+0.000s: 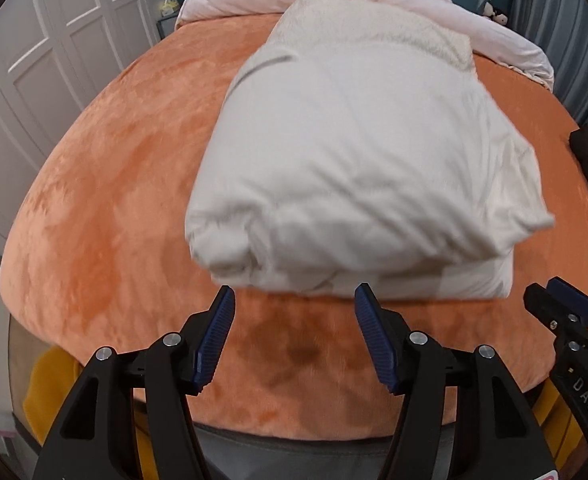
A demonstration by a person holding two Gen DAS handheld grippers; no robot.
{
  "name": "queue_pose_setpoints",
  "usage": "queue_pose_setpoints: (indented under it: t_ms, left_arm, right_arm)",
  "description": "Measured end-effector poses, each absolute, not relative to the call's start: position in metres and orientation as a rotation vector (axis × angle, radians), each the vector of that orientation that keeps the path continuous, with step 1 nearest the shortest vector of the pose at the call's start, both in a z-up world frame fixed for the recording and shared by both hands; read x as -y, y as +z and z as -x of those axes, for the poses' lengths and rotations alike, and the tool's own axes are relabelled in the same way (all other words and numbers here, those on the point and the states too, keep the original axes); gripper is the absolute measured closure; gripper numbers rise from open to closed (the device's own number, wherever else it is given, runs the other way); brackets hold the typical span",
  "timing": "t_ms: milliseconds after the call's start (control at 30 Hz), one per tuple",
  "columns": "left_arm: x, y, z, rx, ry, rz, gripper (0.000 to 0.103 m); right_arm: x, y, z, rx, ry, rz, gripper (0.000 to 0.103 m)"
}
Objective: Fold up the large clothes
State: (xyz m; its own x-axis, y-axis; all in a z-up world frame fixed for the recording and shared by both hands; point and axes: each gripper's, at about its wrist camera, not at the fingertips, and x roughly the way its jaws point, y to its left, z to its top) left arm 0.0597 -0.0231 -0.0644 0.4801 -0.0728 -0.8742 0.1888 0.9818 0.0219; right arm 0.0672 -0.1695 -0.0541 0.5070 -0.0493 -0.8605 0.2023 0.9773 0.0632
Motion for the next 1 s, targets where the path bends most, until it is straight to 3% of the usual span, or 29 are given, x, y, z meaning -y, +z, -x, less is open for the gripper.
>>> queue_pose_setpoints:
  t_ms: [100, 233, 367, 1000]
  left_arm:
    - [0.022, -0.073, -0.054, -1.074, -0.145, -0.106, 0.042]
    - [0.019, -0.079, -0.048, -1.066, -0.131, -0.088, 0.042]
    - [0.021, -0.084, -0.042, -1.043, -0.117, -0.096, 0.042]
    - [0.034, -0.077, -0.021, -0.947, -0.110, -0.117, 0.042]
  right_arm:
    - [0.168, -0.062, -0.061, -1.034, -0.168, -0.159, 0.068]
    - [0.164, -0.073, -0.056, -1.033, -0.177, -0.147, 0.067]
    - [0.158, -0.079, -0.050, -1.014, -0.198, -0.133, 0.054]
    - [0.145, -0.080, -0.034, -0.948, -0.196, -0.114, 0.048]
